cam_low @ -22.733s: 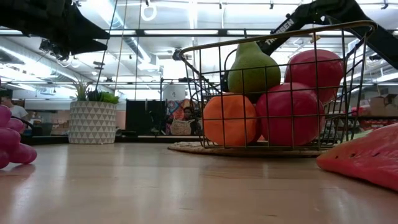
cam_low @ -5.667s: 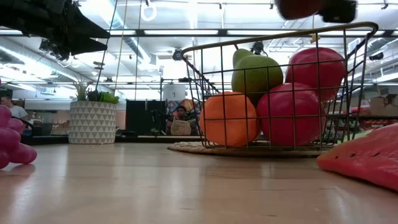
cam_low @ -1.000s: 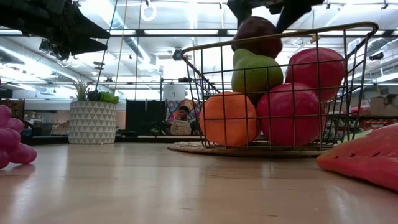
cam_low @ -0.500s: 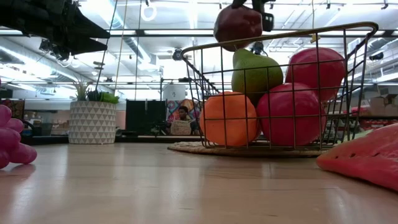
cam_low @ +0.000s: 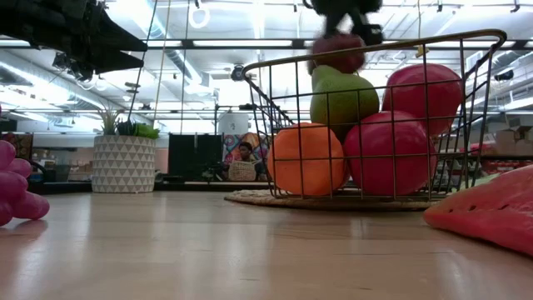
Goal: Build produce basket
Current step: Put the dark red apple into the wire basket
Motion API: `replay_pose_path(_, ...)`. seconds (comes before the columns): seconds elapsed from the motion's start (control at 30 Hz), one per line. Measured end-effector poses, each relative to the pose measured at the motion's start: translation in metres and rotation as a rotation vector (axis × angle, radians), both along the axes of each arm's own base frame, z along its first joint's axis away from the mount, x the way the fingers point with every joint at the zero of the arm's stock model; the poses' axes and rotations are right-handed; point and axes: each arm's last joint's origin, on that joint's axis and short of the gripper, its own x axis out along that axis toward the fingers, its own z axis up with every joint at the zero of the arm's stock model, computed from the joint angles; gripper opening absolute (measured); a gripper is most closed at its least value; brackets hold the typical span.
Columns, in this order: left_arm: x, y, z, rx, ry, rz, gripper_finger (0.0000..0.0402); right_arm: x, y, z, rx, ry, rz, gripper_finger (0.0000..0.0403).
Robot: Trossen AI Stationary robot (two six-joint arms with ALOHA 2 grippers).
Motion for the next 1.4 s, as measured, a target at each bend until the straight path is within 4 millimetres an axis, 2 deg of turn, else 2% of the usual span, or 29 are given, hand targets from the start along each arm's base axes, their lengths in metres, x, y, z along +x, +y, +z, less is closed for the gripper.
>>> replay_pose_path(0.13, 0.0, 0.0, 0.0, 0.0, 0.001, 0.0, 0.0288, -0.014, -0.004, -0.008, -0.077, 0.161, -0.087, 0.0388)
replay_pose_path(0.23, 0.0, 0.0, 0.0, 0.0, 0.0, 0.0, 0.0288, -0.018, -0.005, -0.015, -0.131, 0.214, -0.112, 0.0388)
replay_pose_path(0.3, 0.0, 0.0, 0.0, 0.0, 0.0, 0.0, 0.0288, -0.017, -0.005, -0.018, -0.116, 0.21, -0.132, 0.0388)
replay_pose_path(0.5, 0.0, 0.0, 0.0, 0.0, 0.0, 0.0, 0.0288, -0.014, 0.003, -0.034, 0.032, 0.215, -0.01, 0.0388)
replay_pose_path(0.7, 0.0, 0.0, 0.0, 0.0, 0.0, 0.0, 0.0288, -0.018, 0.004, -0.052, 0.043, 0.277, -0.006, 0.0393)
replay_pose_path(1.4, 0.0, 0.0, 0.0, 0.0, 0.0, 0.0, 0.0288, -0.008, 0.004, -0.049, 0.014, 0.163, 0.112, 0.0399)
